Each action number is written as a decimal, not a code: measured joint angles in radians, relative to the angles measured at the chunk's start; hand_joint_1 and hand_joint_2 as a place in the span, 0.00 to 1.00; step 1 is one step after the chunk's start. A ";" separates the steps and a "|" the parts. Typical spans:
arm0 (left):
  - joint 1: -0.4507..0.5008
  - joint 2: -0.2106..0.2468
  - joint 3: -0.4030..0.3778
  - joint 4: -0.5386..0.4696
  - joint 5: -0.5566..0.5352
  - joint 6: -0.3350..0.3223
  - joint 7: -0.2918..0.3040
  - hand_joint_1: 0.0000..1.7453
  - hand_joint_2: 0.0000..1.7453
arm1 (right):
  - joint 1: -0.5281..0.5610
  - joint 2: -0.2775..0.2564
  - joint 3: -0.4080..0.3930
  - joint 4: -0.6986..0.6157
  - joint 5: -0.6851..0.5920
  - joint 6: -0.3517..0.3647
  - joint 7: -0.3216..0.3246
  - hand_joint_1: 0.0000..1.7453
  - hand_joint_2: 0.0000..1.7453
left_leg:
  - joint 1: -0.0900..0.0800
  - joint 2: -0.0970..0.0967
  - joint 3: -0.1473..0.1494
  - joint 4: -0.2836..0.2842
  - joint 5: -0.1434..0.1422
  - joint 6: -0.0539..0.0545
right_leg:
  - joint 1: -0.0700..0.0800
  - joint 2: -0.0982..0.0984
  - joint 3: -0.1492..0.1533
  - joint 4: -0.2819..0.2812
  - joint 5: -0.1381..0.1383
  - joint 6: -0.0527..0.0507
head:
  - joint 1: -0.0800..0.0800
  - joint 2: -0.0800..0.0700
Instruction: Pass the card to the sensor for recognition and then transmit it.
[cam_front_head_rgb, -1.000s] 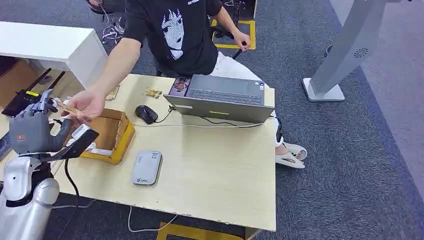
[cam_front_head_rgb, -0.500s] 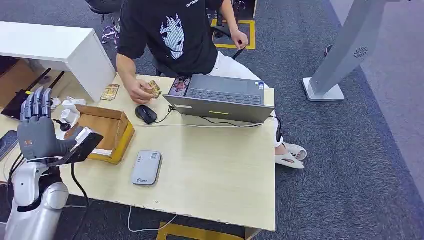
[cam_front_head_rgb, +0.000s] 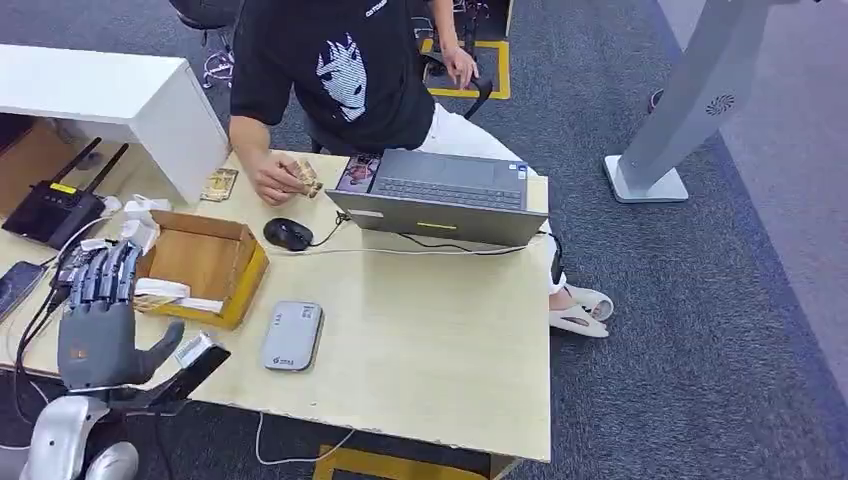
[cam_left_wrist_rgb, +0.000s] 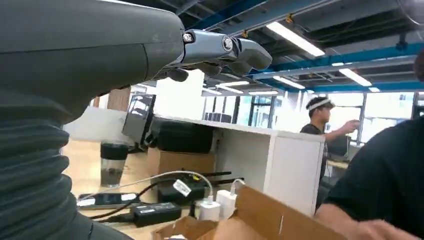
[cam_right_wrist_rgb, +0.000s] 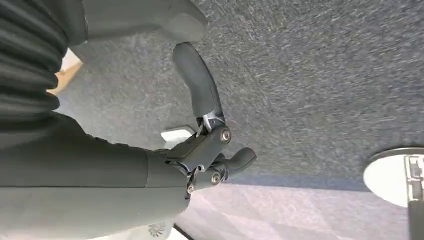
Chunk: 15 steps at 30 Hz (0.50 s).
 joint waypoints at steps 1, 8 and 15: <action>0.046 0.000 0.000 -0.024 -0.003 0.000 0.000 0.00 1.00 | 0.001 0.000 0.000 0.000 -0.009 0.000 0.002 0.00 1.00 | 0.000 0.000 0.000 0.000 0.000 0.000 | 0.000 0.001 0.000 0.000 0.000 0.000 | 0.000 0.000; 0.233 0.000 0.050 -0.138 -0.004 -0.066 0.000 0.00 1.00 | 0.001 0.001 0.000 -0.004 -0.030 0.000 -0.005 0.00 1.00 | 0.000 -0.001 0.000 0.000 -0.002 -0.001 | 0.000 -0.001 0.000 0.000 -0.002 -0.002 | 0.000 0.000; 0.252 -0.042 0.235 -0.159 -0.057 -0.104 -0.058 0.00 1.00 | 0.001 0.001 0.000 -0.006 -0.007 0.000 -0.008 0.00 1.00 | 0.001 -0.002 0.000 0.000 -0.001 -0.002 | 0.000 -0.002 0.000 0.000 -0.002 -0.002 | 0.000 0.000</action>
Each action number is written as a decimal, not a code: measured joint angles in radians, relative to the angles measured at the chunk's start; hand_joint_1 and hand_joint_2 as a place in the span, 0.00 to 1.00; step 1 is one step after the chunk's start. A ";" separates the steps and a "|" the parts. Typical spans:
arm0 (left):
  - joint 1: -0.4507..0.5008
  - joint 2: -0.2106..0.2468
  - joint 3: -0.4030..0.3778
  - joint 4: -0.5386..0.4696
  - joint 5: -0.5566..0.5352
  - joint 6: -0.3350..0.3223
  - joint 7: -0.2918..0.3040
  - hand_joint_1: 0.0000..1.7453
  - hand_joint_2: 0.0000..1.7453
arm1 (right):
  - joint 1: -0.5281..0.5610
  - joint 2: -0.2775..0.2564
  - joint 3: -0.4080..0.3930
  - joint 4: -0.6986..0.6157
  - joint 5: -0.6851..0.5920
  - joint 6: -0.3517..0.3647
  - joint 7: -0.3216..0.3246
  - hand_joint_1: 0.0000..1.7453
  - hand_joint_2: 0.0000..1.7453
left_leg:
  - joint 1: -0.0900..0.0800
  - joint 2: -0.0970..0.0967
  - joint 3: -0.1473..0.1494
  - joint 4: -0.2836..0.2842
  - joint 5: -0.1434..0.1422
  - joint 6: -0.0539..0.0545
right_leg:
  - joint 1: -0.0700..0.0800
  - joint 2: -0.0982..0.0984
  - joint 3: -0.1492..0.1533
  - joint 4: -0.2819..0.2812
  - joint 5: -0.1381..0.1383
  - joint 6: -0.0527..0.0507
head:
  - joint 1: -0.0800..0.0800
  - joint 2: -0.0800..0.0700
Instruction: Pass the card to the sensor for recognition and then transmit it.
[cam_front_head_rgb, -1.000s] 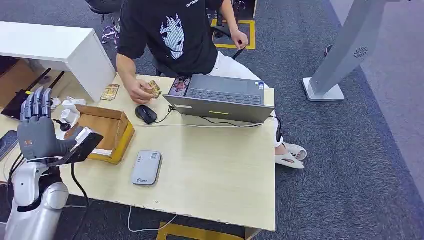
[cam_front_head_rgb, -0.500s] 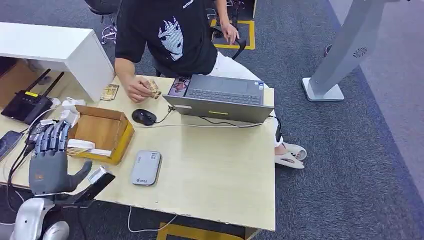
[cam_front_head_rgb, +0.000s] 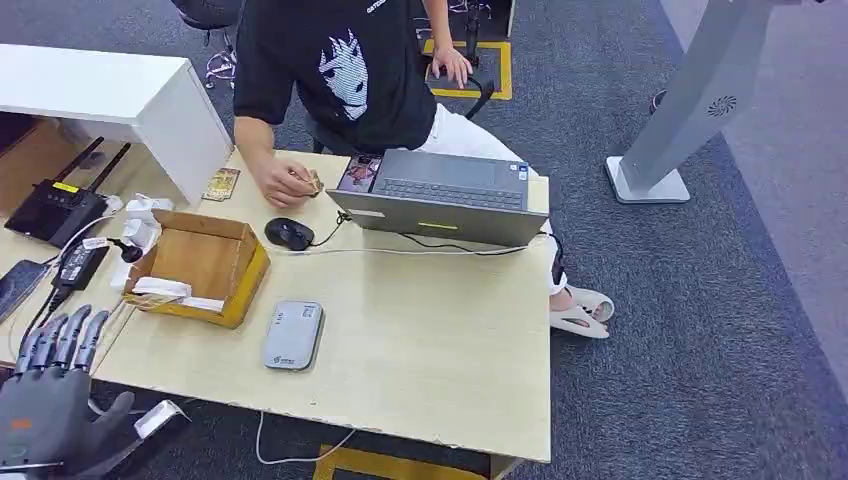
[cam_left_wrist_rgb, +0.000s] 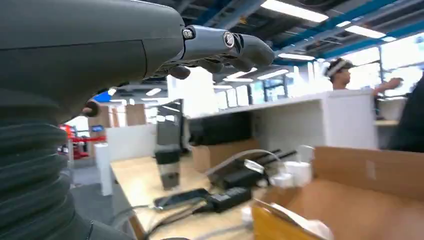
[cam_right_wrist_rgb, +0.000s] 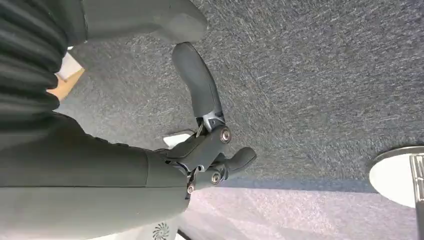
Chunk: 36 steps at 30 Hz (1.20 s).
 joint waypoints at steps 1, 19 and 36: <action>-0.005 -0.007 0.027 0.001 -0.006 0.005 -0.014 0.00 1.00 | 0.000 0.000 0.000 0.000 0.003 0.000 0.001 0.00 1.00 | 0.000 0.000 0.000 0.000 0.000 0.000 | 0.000 0.000 0.000 0.000 0.000 0.000 | 0.000 0.000; -0.223 -0.080 0.477 0.288 -0.256 0.098 -0.170 0.00 1.00 | 0.000 0.000 0.000 0.000 0.050 0.000 0.016 0.00 1.00 | 0.000 -0.001 0.000 0.000 0.000 0.000 | 0.000 -0.001 0.001 0.000 0.000 0.000 | 0.000 0.000; -0.376 0.041 0.531 0.587 -0.294 0.142 -0.107 0.00 1.00 | -0.001 0.000 0.000 0.000 0.093 0.000 -0.010 0.00 1.00 | 0.001 -0.001 0.001 0.000 0.000 0.000 | 0.001 -0.002 0.000 0.000 0.000 0.000 | 0.000 0.000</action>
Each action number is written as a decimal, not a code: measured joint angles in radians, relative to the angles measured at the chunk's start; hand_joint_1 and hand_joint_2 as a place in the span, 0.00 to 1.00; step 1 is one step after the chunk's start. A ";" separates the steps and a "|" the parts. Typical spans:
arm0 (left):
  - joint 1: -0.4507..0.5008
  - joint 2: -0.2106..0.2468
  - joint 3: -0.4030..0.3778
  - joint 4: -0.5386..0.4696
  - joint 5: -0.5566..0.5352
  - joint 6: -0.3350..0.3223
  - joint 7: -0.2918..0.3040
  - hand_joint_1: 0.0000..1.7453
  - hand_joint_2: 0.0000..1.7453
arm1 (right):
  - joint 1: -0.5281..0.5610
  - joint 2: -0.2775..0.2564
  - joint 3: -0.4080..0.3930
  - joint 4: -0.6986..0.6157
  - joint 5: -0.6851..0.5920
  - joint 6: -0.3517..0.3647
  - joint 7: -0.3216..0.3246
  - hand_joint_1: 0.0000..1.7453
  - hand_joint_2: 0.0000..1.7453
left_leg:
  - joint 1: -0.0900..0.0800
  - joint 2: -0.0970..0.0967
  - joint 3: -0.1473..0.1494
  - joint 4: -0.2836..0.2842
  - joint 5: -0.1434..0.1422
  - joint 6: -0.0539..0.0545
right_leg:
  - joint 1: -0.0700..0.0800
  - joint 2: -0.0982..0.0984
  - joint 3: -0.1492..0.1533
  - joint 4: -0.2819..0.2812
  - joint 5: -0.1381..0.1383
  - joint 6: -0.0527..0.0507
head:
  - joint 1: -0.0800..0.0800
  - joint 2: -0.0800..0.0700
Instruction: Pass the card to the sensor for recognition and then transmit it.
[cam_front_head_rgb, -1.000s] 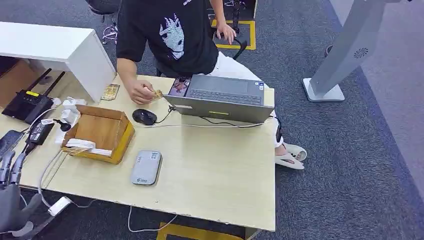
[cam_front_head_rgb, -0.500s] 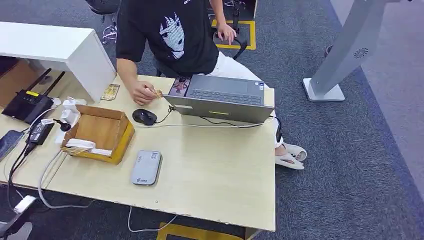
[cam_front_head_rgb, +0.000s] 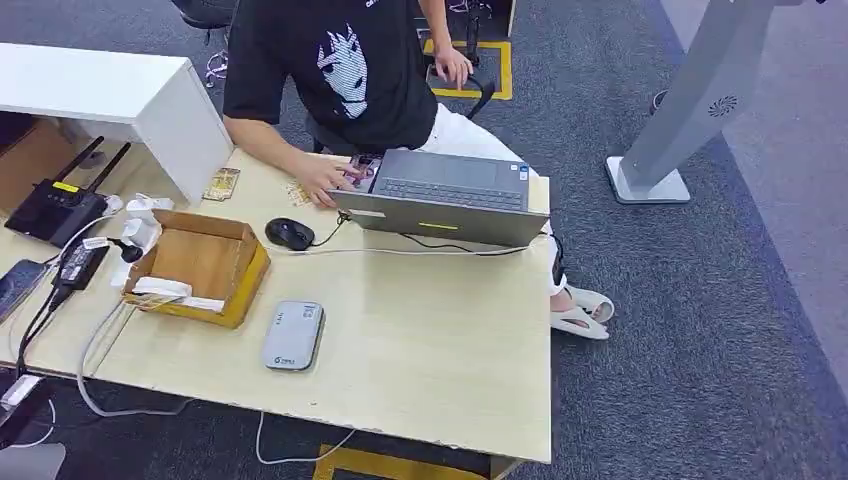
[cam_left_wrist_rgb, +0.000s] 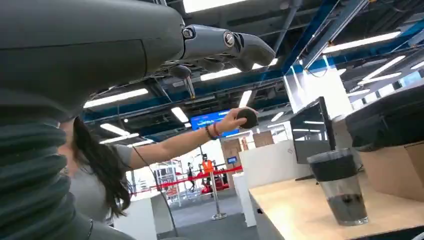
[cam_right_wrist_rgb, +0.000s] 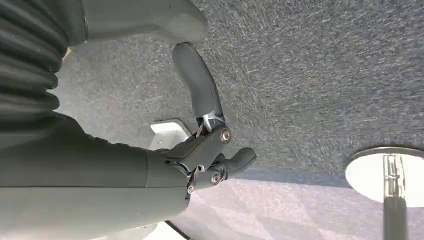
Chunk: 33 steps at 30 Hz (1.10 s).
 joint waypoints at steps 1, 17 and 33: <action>-0.007 0.004 -0.015 0.009 0.013 0.000 0.006 0.00 1.00 | 0.000 0.000 0.000 0.000 0.004 0.000 -0.001 0.00 1.00 | 0.000 0.000 0.000 0.000 0.000 0.000 | 0.000 0.000 0.000 0.000 0.000 0.000 | 0.000 0.000; -0.081 0.075 -0.368 0.032 0.108 -0.026 0.140 0.00 1.00 | 0.000 0.000 0.000 0.000 0.028 0.000 -0.004 0.00 1.00 | 0.000 0.001 0.001 0.000 0.000 0.000 | 0.000 0.001 0.001 0.000 0.001 -0.001 | 0.000 0.000; -0.084 0.141 -0.711 -0.011 0.141 -0.122 0.174 0.00 1.00 | 0.000 -0.002 0.001 0.005 0.024 0.000 -0.019 0.00 1.00 | 0.000 0.001 0.001 0.000 0.000 0.000 | 0.000 0.002 0.001 0.000 0.001 -0.001 | 0.000 0.000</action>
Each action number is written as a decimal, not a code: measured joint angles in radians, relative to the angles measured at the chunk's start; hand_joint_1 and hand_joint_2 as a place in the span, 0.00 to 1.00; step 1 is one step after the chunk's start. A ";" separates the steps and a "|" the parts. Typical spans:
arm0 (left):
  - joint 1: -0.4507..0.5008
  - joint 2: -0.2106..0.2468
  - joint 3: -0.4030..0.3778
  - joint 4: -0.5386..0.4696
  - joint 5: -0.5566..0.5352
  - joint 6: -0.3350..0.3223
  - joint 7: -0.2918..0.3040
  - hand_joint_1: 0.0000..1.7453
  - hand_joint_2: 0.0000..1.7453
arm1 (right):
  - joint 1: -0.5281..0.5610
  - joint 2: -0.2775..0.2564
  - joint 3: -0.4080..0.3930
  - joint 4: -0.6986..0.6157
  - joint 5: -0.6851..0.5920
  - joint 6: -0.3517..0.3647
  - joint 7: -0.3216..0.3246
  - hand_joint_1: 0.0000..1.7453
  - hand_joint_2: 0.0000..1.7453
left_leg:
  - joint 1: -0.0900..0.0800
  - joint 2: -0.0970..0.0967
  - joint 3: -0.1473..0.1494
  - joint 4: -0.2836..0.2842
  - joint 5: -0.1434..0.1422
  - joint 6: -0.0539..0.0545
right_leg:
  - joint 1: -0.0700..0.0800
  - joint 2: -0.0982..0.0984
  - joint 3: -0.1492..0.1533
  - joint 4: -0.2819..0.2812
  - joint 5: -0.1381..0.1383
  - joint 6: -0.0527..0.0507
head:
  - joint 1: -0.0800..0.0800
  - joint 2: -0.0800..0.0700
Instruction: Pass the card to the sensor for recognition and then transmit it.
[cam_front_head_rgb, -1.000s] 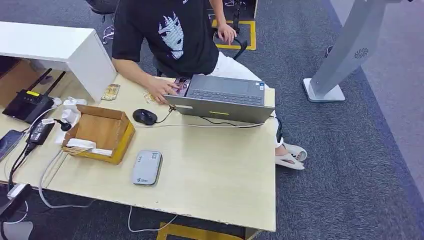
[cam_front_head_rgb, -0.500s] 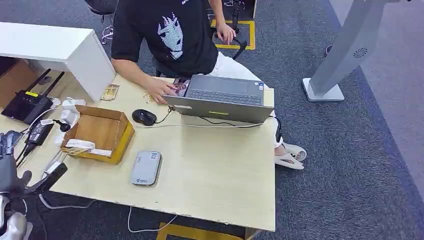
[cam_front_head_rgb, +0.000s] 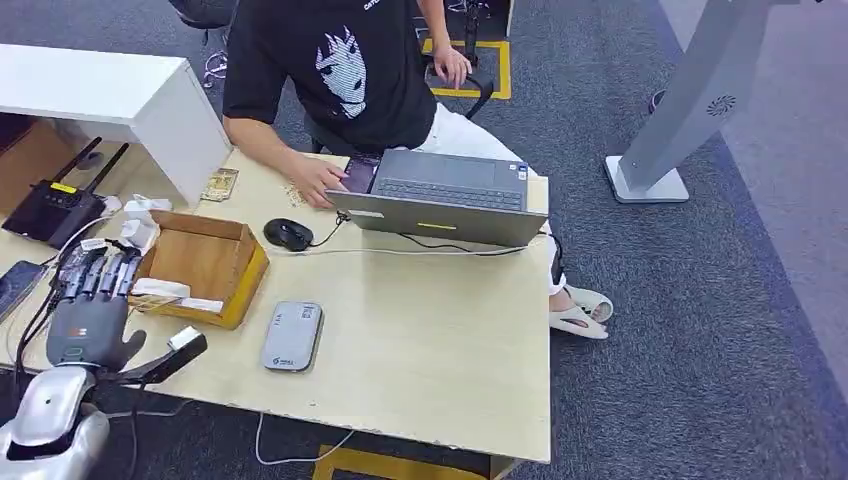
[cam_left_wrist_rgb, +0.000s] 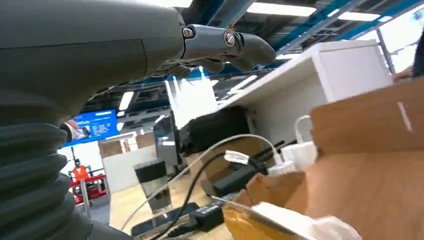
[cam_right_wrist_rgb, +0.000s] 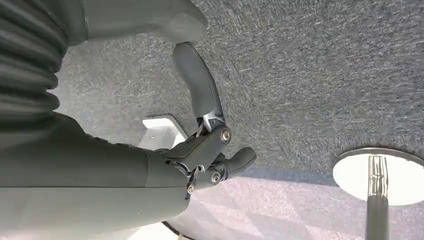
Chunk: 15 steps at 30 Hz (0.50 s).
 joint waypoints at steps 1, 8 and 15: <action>0.000 0.003 -0.010 0.000 0.003 -0.007 0.004 0.00 1.00 | 0.000 0.000 0.000 0.000 -0.003 0.000 -0.002 0.00 1.00 | 0.000 0.000 0.000 0.000 0.000 0.000 | 0.000 0.000 0.000 0.000 0.000 0.000 | 0.000 0.000; 0.000 0.031 -0.047 0.000 0.019 -0.025 0.019 0.00 1.00 | 0.000 -0.001 0.000 0.002 -0.008 0.000 -0.006 0.00 1.00 | 0.000 0.000 0.000 0.000 0.000 0.000 | 0.000 0.000 0.000 0.000 0.000 0.000 | 0.000 0.000; 0.000 0.043 -0.054 0.000 0.031 -0.043 0.036 0.00 1.00 | 0.000 -0.001 0.000 0.003 -0.009 0.000 -0.006 0.00 1.00 | 0.000 0.000 0.000 0.000 0.000 0.000 | 0.000 0.000 0.000 0.000 0.000 0.000 | 0.000 0.000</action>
